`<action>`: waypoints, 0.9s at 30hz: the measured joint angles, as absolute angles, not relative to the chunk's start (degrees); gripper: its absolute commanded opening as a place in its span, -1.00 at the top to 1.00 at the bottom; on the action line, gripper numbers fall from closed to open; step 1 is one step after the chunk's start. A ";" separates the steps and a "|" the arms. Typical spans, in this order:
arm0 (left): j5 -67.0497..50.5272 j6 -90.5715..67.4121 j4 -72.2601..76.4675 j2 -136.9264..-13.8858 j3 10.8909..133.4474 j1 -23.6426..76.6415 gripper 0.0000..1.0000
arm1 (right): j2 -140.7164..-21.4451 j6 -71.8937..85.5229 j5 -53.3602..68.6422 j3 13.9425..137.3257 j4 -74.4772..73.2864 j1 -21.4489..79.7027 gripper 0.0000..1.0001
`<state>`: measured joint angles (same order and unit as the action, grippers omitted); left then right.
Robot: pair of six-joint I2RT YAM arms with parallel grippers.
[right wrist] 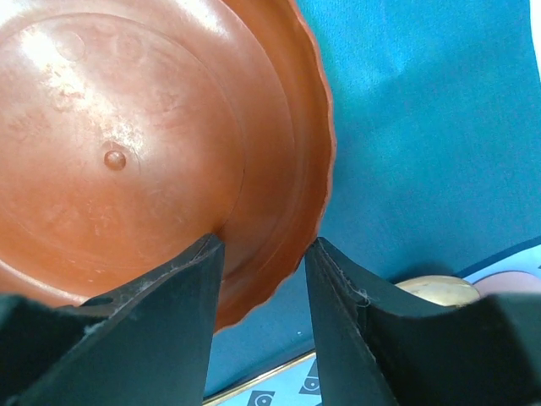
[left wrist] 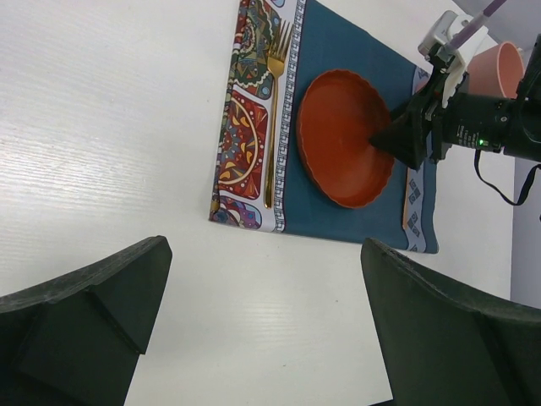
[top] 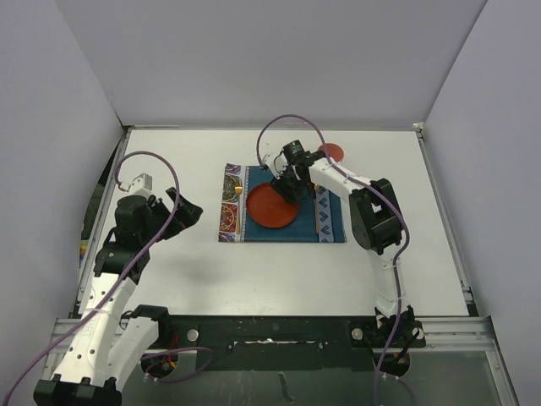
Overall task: Set the dinner table for one person
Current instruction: Adjust the plate on the napkin.
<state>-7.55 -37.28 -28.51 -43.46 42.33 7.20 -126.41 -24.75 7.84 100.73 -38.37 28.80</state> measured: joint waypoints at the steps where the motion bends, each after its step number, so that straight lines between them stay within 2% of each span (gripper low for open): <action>1: -7.55 -37.30 -28.49 -43.46 42.02 7.14 -0.96 | -126.39 -24.75 7.81 100.38 -38.06 28.82 0.12; 5: -7.68 -37.43 -28.51 -43.46 41.32 7.05 -0.96 | -126.39 -24.77 7.88 99.00 -36.80 28.82 0.17; 10: -7.75 -37.74 -28.49 -43.44 40.91 7.03 -0.96 | -126.19 -25.17 7.97 98.48 -35.75 28.80 0.40; 13: -7.77 -38.19 -28.47 -43.44 40.56 7.03 -0.96 | -126.19 -25.69 7.84 98.32 -35.31 28.53 0.60; 27: -8.80 -39.22 -27.11 -43.44 39.22 7.03 -0.96 | -125.05 -27.20 7.03 97.58 -34.81 28.49 0.62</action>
<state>-8.80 -39.22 -27.11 -43.44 39.22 7.03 -125.05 -27.20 7.03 97.58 -34.81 28.49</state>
